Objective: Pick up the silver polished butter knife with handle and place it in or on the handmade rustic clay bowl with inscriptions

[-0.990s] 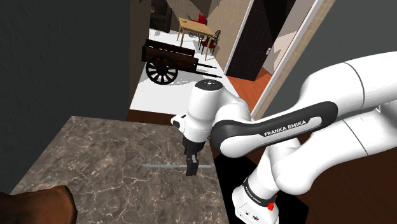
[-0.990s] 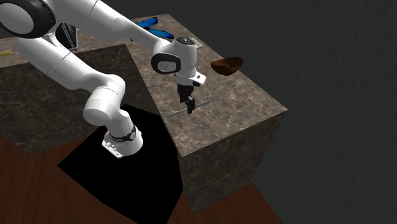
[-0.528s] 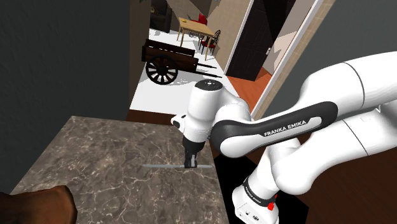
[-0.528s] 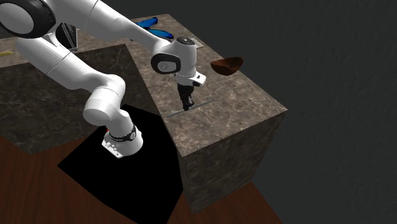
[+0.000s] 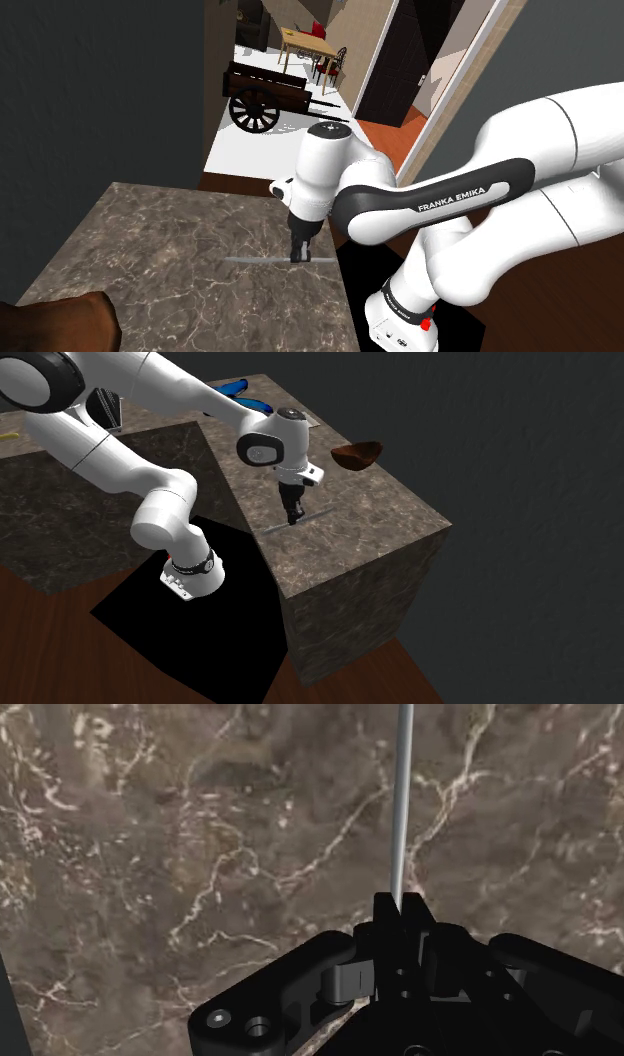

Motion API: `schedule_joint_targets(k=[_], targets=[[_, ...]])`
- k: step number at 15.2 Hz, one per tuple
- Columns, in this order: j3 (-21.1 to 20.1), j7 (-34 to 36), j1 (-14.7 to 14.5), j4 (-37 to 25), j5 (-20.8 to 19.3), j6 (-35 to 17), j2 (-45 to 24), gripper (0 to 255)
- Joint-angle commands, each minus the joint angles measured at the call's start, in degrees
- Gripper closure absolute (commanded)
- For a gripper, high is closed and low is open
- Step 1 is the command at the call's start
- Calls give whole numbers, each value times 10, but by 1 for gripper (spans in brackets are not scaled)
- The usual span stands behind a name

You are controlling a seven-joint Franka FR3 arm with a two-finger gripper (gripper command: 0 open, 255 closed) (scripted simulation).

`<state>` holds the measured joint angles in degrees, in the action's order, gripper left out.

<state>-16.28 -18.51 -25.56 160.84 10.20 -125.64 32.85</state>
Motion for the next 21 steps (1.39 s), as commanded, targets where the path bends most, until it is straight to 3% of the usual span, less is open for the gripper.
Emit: schedule_joint_targets(k=[1, 21], targets=[[2, 0, 0, -9, -1, 18, 9, 255], [28, -1, 4, -125, -19, 200, 75, 255]])
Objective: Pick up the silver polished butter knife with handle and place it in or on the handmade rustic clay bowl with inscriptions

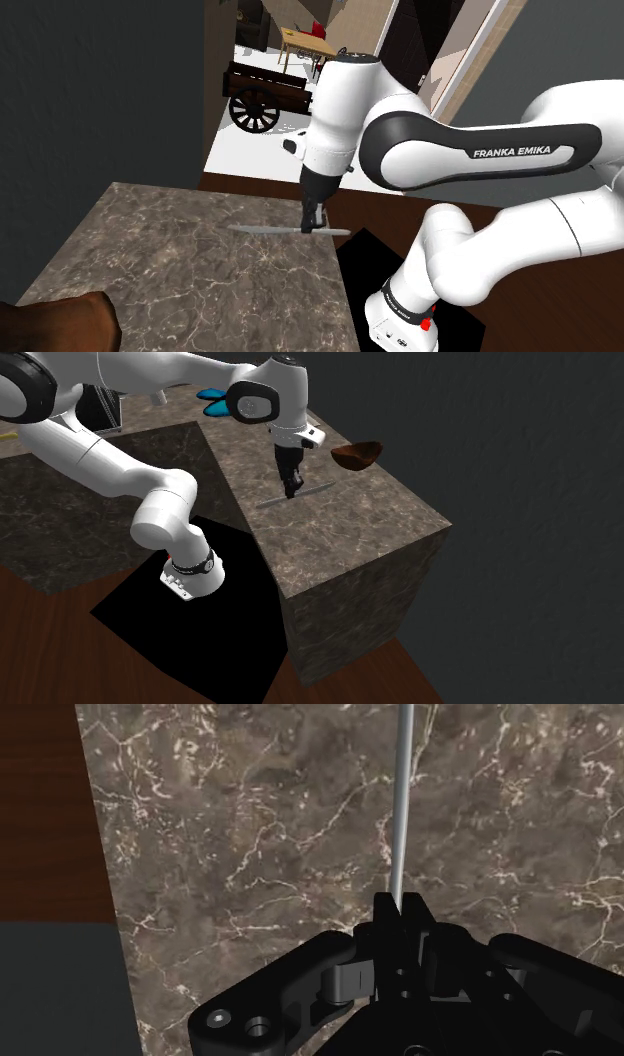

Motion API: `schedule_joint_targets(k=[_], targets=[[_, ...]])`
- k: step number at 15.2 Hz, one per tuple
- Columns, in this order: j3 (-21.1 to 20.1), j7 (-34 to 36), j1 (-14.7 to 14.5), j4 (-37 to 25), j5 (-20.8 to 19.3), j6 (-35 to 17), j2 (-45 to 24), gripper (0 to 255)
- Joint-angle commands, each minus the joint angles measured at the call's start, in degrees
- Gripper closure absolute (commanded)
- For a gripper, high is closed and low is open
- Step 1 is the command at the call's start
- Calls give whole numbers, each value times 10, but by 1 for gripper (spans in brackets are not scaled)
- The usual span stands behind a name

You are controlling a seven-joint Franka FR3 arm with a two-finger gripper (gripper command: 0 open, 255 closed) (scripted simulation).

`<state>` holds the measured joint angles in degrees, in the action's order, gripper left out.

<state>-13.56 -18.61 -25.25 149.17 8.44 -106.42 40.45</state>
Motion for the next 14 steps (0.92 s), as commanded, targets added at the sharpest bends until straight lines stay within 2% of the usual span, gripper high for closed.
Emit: schedule_joint_targets(k=[1, 12, 14], targets=[[2, 0, 1, -15, -2, 16, 0, 255], [12, 1, 5, -92, -11, 96, 4, 255], [-9, 23, 2, -121, -3, 86, -33, 255]])
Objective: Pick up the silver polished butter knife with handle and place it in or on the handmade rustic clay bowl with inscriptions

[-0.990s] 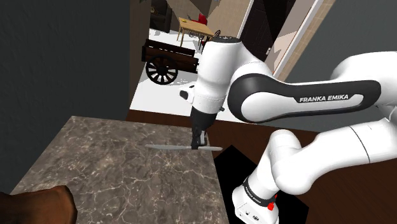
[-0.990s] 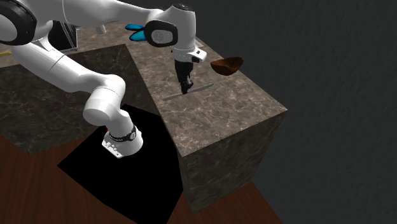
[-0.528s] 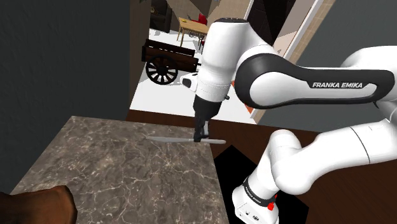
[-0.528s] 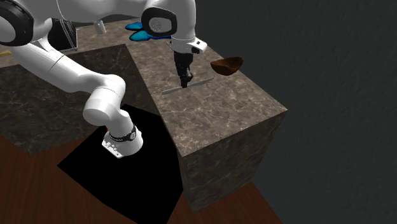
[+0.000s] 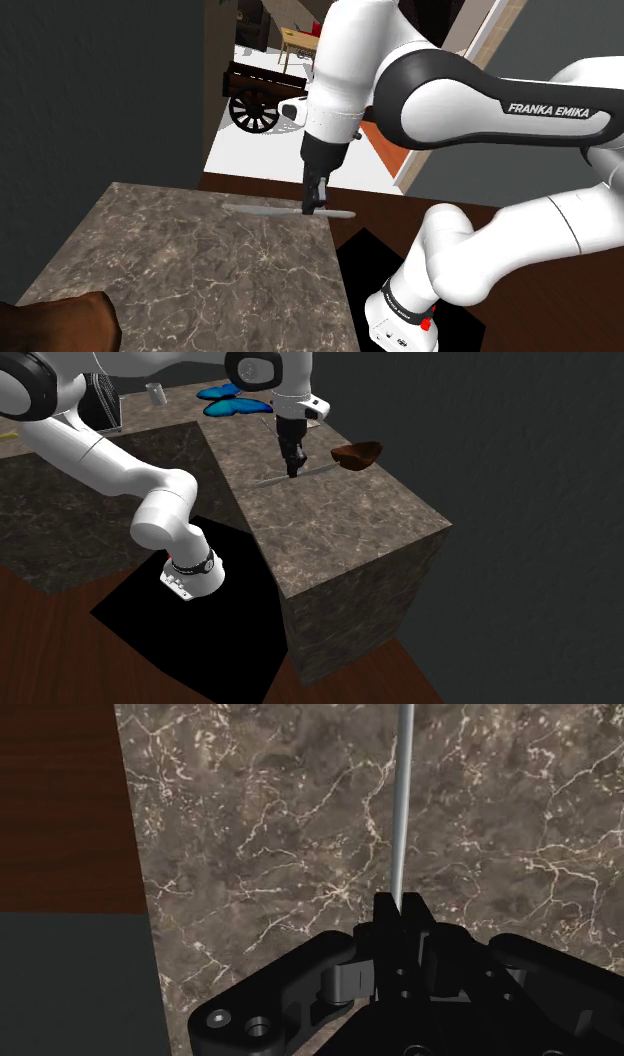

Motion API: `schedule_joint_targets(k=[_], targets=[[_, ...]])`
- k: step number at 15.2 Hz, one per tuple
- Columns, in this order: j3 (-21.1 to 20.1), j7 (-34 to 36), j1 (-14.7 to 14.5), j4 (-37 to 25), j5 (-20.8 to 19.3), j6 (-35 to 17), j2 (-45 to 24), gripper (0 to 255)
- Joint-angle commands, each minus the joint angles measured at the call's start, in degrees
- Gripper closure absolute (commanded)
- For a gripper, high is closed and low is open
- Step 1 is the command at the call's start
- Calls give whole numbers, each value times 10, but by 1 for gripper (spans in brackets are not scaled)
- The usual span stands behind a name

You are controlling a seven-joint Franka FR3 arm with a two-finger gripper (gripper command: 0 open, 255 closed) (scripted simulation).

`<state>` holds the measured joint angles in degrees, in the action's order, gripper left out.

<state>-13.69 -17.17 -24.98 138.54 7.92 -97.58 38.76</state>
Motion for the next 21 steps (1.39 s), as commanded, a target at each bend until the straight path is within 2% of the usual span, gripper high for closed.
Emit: schedule_joint_targets(k=[1, 6, 11, 17, 21], targets=[[-18, 20, -1, -30, 5, -6, -35, 255], [-69, 77, -2, -117, 7, -21, -133, 255], [-118, 141, -2, -218, -14, -25, -238, 255], [-169, 227, -16, -366, -71, -8, -381, 255], [-189, 284, -48, -488, -127, 22, -489, 255]])
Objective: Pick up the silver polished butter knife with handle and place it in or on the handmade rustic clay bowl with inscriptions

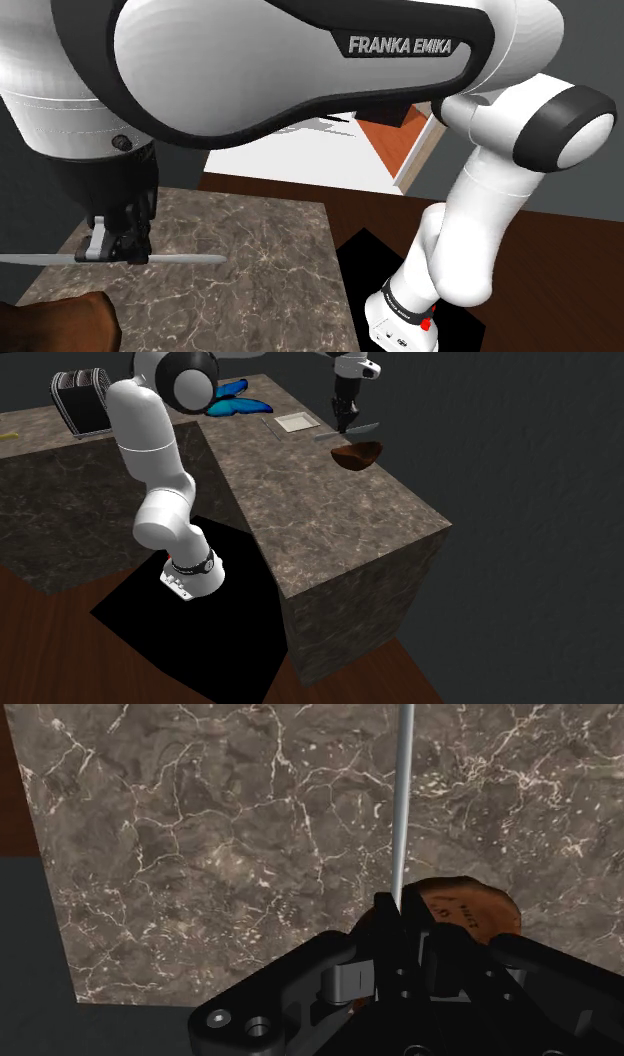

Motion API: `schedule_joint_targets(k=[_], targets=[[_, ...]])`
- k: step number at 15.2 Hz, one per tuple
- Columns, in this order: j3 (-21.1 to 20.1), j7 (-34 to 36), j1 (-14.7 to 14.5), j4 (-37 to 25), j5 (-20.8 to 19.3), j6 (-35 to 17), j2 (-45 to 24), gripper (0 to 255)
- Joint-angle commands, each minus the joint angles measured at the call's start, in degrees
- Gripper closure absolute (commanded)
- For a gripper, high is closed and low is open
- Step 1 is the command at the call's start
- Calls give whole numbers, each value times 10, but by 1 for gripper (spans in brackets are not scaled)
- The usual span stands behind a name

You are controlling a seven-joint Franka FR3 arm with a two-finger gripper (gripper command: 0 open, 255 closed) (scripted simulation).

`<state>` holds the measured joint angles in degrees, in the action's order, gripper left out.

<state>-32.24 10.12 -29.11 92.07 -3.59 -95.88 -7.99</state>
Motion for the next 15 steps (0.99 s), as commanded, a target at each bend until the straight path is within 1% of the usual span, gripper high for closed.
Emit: schedule_joint_targets(k=[1, 3, 5, 8, 15], targets=[[-6, 24, -19, -58, -27, 16, -50, 255], [-8, 47, -48, -135, -57, 42, -110, 255], [-6, 65, -84, -225, -88, 75, -173, 255], [8, 77, -156, -399, -133, 144, -280, 255], [5, 82, -128, -298, -122, 71, -255, 255]])
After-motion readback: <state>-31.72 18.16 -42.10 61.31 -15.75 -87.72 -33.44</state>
